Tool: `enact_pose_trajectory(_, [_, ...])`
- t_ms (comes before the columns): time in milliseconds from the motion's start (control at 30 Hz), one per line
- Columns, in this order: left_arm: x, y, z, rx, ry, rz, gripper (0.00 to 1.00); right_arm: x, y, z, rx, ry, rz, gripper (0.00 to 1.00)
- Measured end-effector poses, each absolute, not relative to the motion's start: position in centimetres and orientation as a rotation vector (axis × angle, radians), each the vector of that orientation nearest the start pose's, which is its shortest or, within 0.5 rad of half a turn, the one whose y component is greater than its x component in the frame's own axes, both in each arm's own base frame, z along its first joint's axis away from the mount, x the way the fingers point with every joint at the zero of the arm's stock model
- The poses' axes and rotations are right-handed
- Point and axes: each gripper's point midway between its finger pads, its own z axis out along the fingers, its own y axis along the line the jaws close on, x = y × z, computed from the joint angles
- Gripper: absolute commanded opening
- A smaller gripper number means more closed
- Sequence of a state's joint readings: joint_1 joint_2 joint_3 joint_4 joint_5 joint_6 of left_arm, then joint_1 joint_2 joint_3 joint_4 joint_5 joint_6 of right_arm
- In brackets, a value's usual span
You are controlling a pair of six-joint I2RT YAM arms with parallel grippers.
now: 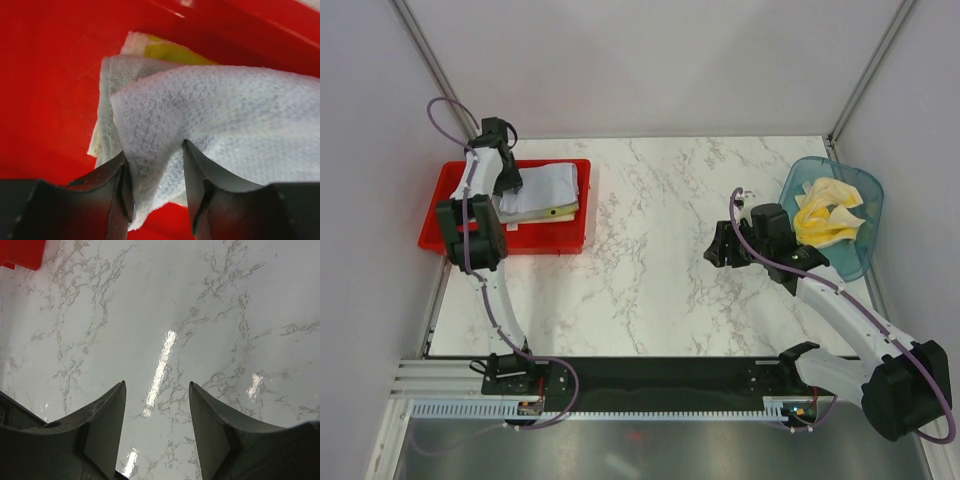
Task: Fold and stack the towels
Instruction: Neatly place the folded towel into the bin
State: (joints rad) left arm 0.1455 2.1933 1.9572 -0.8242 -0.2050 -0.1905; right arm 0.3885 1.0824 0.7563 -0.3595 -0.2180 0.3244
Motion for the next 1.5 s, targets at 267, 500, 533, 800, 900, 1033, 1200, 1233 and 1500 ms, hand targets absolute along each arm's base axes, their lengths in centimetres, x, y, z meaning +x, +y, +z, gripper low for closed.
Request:
enact_pose_trajectory(267, [49.9,12.9,9.4,-0.550,2.539,0.458,0.69,26.9,16.3,13.4,-0.187,2.327,0.603,0.62])
enact_pose_trajectory(500, [49.3,13.6,14.5,-0.573,2.429,0.499,0.66,27.0,16.3,13.5,-0.185,2.325,0.598,0.62])
enact_pose_trajectory(533, [49.1,13.3,14.9,-0.571,2.425,0.478,0.65,27.0,16.3,13.5,-0.185,2.323,0.598,0.62])
enact_pose_trajectory(800, [49.4,8.3,12.7,-0.525,2.452,0.116,0.63,27.1,16.3,13.7,-0.183,2.315,0.602,0.62])
enact_pose_trajectory(900, [49.5,8.1,10.6,-0.559,2.483,0.111,0.62,27.1,16.3,13.7,-0.181,2.314,0.602,0.62])
enact_pose_trajectory(1033, [47.7,8.5,7.1,-0.626,2.551,0.169,0.63,27.5,16.2,14.2,-0.152,2.303,0.587,0.62])
enact_pose_trajectory(1200, [45.9,9.2,5.3,-0.683,2.591,0.240,0.63,29.2,16.1,17.0,-0.076,2.236,0.576,0.61])
enact_pose_trajectory(1233, [45.8,9.3,5.3,-0.688,2.588,0.245,0.63,29.5,16.2,17.7,-0.065,2.220,0.581,0.62])
enact_pose_trajectory(1500, [45.5,9.5,6.2,-0.714,2.569,0.253,0.64,31.0,15.6,20.6,0.042,2.138,0.556,0.61])
